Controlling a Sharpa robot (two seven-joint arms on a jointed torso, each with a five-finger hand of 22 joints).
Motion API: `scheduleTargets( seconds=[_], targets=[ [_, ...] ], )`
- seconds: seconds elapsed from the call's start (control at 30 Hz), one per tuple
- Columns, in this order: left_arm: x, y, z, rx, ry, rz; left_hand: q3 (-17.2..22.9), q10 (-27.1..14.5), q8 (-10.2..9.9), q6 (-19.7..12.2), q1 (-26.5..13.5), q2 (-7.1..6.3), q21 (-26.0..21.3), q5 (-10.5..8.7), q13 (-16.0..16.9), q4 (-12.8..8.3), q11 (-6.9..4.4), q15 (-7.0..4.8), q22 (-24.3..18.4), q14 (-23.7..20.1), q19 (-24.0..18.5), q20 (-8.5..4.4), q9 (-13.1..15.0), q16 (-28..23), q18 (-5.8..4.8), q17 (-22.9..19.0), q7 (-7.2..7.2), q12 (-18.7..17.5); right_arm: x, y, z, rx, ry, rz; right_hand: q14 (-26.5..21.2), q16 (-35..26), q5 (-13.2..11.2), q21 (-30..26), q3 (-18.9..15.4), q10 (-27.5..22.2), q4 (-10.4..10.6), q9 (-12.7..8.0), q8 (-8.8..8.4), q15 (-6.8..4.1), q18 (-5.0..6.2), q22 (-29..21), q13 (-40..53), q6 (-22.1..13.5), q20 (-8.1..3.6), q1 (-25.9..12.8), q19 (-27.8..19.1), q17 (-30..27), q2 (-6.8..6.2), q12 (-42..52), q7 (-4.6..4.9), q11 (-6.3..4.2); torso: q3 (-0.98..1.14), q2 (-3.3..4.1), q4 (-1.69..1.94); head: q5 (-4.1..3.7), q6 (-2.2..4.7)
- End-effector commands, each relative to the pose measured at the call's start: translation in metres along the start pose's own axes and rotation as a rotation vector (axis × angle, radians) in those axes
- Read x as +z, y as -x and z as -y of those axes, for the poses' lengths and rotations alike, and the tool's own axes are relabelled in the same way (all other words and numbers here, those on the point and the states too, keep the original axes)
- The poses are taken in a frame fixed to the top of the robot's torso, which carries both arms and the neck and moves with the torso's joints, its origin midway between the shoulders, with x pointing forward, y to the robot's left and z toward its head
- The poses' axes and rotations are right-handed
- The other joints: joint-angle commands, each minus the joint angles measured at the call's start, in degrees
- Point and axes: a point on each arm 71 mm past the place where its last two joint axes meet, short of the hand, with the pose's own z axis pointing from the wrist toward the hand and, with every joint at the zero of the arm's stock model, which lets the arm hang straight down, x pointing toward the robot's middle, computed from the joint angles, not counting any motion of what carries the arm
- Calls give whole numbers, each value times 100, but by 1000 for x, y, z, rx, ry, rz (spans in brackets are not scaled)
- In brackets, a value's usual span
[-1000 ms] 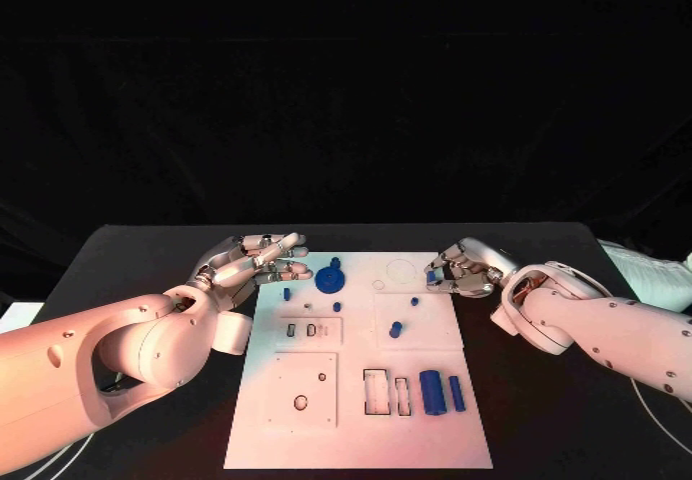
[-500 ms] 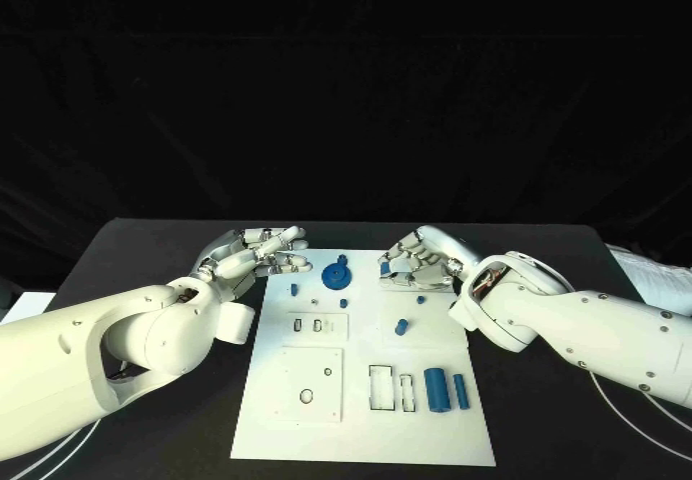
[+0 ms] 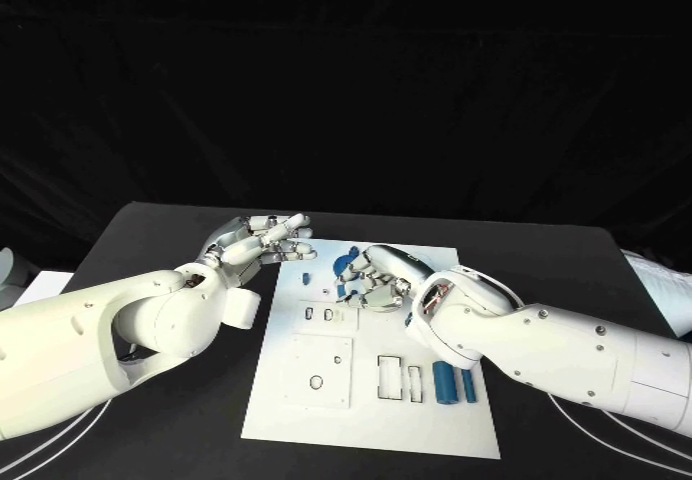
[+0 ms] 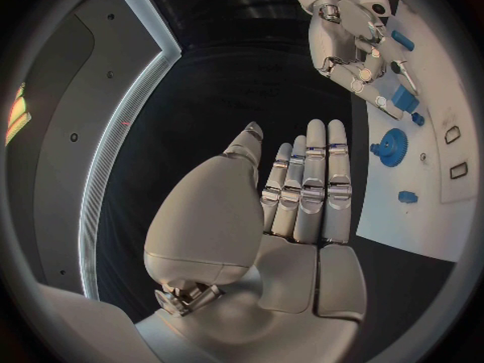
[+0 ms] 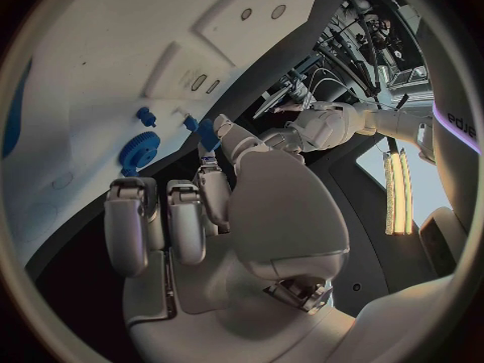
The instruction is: Assemble the parts on the task board
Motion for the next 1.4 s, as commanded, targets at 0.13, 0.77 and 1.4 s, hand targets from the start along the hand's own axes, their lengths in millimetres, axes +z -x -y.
scheduleTargets(
  seconds=[0.13,0.77,1.4],
  targets=[
    [1,-4,1,-14,-8,-22,-9,-25,-39,-23,17,53,-20,-23,-8,-38,8,11,-8,20,41,-10,-5,-28,23,6,33,-29,3,-15,1,-111,-35,-51,549,-16,-6,-26,18,5,-10,67,-8,-33,-46,539,263,141,-39,43,146,1347,97,-30,-95,-52,7,6,0,30,-29],
    [3,-4,0,-16,-7,-24,-9,-25,-39,-23,17,53,-20,-23,-8,-38,8,11,-8,20,41,-10,-5,-28,23,6,33,-29,5,-36,1,-156,-68,-117,546,-25,-9,-35,0,-2,-12,69,-14,-31,-43,524,257,141,-40,3,138,1335,73,-45,-92,-48,14,4,1,32,-104],
    [3,-3,0,-14,-6,-20,-10,-24,-42,-23,19,58,-22,-24,-7,-43,8,11,-11,22,43,-9,-4,-33,24,16,32,-31,4,-40,4,-231,-100,-168,531,-68,-38,-94,-95,-205,-1,17,-180,28,-23,424,7,-76,-1,-221,90,1276,-131,-513,13,32,16,6,-5,27,-130]
  ],
)
